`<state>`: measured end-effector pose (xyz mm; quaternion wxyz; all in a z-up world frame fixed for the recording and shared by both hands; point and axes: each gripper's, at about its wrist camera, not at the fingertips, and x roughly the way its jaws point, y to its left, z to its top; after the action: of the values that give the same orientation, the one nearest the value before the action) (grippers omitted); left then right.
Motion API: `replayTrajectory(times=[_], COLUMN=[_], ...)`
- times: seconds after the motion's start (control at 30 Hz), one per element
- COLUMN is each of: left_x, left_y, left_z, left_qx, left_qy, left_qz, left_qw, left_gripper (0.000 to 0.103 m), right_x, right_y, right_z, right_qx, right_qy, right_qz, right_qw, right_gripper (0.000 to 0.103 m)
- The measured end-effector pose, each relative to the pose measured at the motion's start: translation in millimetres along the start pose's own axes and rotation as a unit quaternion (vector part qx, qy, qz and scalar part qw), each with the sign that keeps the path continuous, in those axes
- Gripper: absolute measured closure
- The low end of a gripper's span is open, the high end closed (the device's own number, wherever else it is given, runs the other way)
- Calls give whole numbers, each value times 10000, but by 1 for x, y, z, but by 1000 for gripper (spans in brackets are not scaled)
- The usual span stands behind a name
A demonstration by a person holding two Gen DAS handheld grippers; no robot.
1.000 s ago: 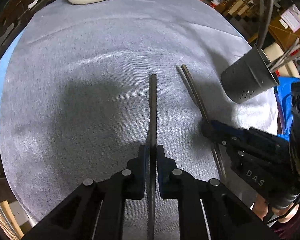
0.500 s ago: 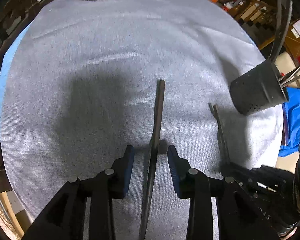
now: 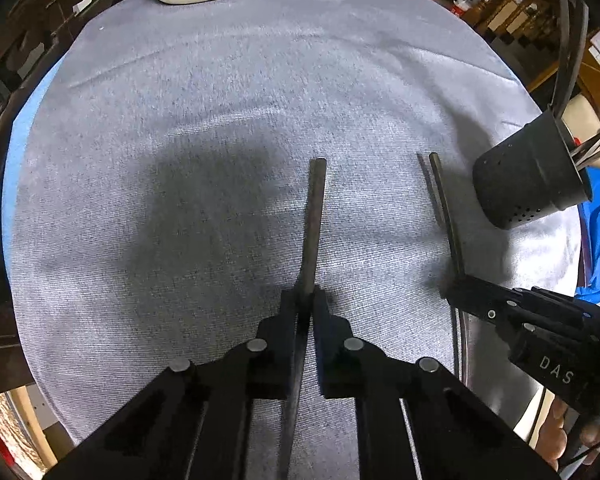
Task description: Organize utensils
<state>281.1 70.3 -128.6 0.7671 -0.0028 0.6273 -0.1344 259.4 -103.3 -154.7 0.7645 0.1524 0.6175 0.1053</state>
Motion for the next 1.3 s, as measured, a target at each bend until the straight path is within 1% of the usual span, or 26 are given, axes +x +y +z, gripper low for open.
replayTrajectory(times=[0.1,0.17,0.23,0.3,0.43,0.57,0.63,0.67,0.77,0.83,1.03,1.2,1.3], left_x=[-2,-5,-13,-22,-47,-74,-88,-91,-105,-110,-134,-143,-148], left_y=[-3,-2,-4,-3,-1,-5,-9,-8,-13,-17,-32,-39,-43], left_z=[-3,-8,-10,-13,-17,-22,-26,-24,-28,-26,-34,-36,-37], left_qx=[-42,-121,-136,-178,-269,-313,-316,-310,-221,-169,-25,68,96], left_qy=[-50,-193,-356,-474,-833,-1247,-1444,-1517,-1785,-1933,-2293,-2429,-2486], left_qz=[43,-28,60,81,72,23,49,72,286,411,704,783,802], left_qw=[10000,9997,9993,9987,9961,9917,9890,9879,9833,9801,9708,9669,9652], left_gripper=[96,97,97,97,97,97,97,97,97,97,97,97,97], right_x=[-2,-6,-7,-17,-40,-72,-80,-87,-95,-101,-118,-126,-133], right_y=[0,0,1,0,3,4,5,5,8,9,1,2,-2], right_z=[-6,-11,-19,-23,-32,-44,-47,-51,-55,-56,-64,-68,-71], right_qx=[-122,-187,-259,-398,-560,-702,-741,-763,-753,-727,-675,-695,-684], right_qy=[-108,-154,-250,-470,-927,-1543,-1767,-1923,-2168,-2255,-2540,-2648,-2767], right_qz=[13,6,91,241,408,819,947,1051,1155,1173,1258,1303,1379], right_qw=[9999,9997,9993,9978,9933,9821,9769,9727,9664,9644,9566,9529,9485], right_gripper=[94,95,95,95,95,95,95,95,95,95,95,95,95])
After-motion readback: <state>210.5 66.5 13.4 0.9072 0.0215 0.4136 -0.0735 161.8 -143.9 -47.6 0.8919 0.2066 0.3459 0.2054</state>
